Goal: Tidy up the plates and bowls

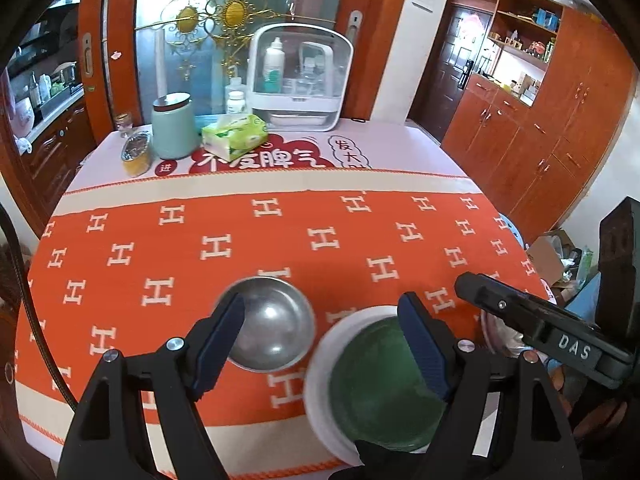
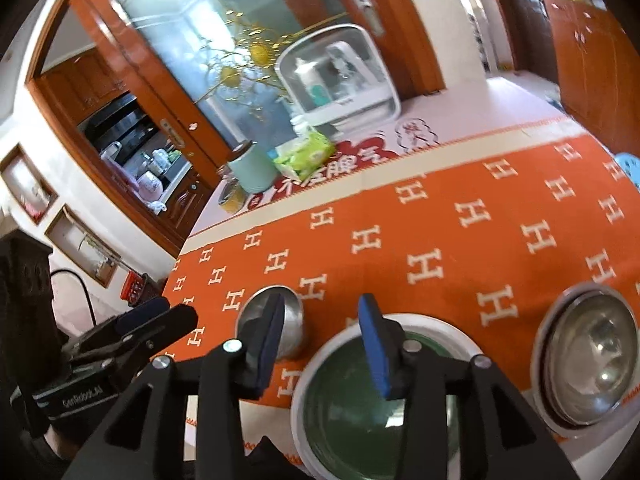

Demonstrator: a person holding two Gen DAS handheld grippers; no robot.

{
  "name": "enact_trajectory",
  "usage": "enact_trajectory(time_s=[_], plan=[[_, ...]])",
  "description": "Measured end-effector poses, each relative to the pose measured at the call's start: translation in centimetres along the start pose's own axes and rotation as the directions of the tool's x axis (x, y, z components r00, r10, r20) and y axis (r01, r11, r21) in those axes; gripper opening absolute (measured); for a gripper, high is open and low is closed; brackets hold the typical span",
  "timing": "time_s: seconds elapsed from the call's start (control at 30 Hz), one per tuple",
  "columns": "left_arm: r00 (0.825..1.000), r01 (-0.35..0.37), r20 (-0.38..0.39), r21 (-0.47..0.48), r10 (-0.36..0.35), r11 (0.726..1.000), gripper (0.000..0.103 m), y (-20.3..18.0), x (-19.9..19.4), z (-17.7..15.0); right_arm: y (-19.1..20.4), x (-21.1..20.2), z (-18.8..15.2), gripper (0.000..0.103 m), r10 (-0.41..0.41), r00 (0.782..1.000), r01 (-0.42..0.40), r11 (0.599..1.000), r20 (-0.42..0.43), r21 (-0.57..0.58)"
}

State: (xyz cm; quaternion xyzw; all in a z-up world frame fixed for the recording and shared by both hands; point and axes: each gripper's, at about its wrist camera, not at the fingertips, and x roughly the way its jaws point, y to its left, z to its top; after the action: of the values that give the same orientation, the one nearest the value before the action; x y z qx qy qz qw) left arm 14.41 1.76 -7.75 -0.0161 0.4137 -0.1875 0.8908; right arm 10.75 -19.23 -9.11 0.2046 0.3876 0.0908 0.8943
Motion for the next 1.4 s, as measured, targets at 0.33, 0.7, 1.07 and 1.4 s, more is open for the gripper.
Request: enact_trajectory(time_s=[0.33,0.7,1.07,1.4], plan=[[0.999,-0.007,-0.044,0.016,0.008,1.0,0.078,5.1,1.6,0.4,4.4,3.3,-0.7,0.042,-0.027,1.0,0.027,0.994,0.002,-0.102],[0.981,0.023,-0.192,-0.017,-0.026,1.0,0.078,9.5,6.0,0.3,6.5,7.2,-1.4,0.042,-0.109,0.991,0.095,0.979,-0.072,-0.181],[0.926,0.044,-0.37,-0.078,-0.069,0.996,0.078,11.6,11.8,-0.8,6.8,11.4,-1.6,0.042,-0.167,0.969,0.131,0.972,-0.183,-0.198],[0.866,0.056,-0.484,-0.155,-0.125,0.986,0.078,13.0,15.9,-1.8,6.2,14.6,-1.7,0.042,-0.205,0.936,0.151,0.968,-0.287,-0.199]])
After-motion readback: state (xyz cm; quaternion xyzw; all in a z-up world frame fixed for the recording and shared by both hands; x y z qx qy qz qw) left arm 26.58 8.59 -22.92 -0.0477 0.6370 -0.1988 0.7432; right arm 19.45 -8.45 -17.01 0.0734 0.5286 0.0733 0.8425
